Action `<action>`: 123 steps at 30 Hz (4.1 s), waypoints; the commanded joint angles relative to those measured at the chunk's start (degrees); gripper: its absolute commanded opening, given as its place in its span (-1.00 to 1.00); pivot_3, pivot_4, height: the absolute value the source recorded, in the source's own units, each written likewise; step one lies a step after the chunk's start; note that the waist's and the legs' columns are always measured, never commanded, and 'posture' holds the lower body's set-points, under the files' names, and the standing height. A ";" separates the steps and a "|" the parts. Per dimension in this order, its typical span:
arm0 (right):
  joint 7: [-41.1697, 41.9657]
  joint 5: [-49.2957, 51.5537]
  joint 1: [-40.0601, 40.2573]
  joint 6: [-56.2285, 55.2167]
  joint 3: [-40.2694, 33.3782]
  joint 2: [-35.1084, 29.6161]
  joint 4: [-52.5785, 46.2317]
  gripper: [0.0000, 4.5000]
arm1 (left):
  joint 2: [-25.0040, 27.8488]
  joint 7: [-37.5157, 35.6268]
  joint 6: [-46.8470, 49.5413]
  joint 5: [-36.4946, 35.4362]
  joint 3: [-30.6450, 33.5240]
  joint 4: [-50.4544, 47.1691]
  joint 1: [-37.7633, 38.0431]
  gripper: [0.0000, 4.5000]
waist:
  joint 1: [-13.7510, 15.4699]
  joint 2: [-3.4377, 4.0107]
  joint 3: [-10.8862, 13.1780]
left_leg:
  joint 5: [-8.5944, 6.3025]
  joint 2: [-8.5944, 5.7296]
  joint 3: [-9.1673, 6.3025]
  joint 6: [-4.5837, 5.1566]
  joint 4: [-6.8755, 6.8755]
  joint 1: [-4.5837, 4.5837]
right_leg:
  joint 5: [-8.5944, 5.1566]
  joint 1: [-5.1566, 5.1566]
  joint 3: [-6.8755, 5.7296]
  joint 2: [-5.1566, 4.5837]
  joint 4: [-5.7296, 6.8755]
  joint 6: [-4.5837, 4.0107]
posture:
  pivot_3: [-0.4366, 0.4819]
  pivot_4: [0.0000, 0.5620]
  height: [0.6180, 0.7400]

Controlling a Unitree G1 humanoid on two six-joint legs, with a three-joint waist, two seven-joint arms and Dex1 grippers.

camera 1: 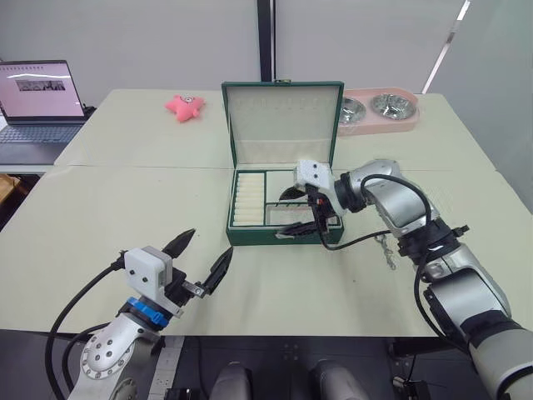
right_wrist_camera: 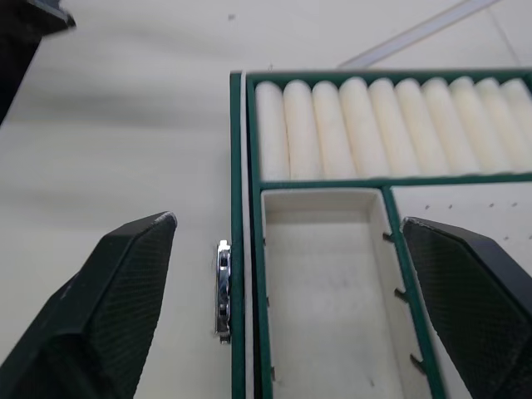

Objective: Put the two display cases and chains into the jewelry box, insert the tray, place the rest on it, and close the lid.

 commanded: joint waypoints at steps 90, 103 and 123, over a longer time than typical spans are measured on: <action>-25.47 20.88 53.29 -18.46 -47.16 -12.39 -7.48 0.98 | 14.09 -11.65 -2.26 -5.14 17.17 32.93 -14.66 1.00 | 0.08 -0.02 0.02 | 0.00 0.00 0.06 0.00 -0.03 0.04 | -0.01 0.11 0.05 0.05 -0.03 0.01 | -0.05 -0.47 1.00; -30.71 24.35 58.45 -7.52 -37.49 -7.76 -31.91 0.98 | 15.74 -16.68 9.48 -9.33 4.07 17.15 -25.41 1.00 | 0.43 -0.01 0.01 | 0.01 -0.01 0.00 -0.01 -0.01 0.03 | -0.01 0.13 0.01 0.06 -0.01 0.01 | -0.05 -0.47 1.00; -37.92 10.45 59.90 -14.56 -27.75 -3.87 -25.93 0.98 | 14.04 -34.02 8.68 -6.57 -15.38 17.78 -36.44 1.00 | 0.39 -0.01 0.01 | 0.01 -0.02 0.04 -0.01 0.01 0.04 | -0.01 0.12 0.05 0.11 0.00 0.01 | -0.05 -0.47 1.00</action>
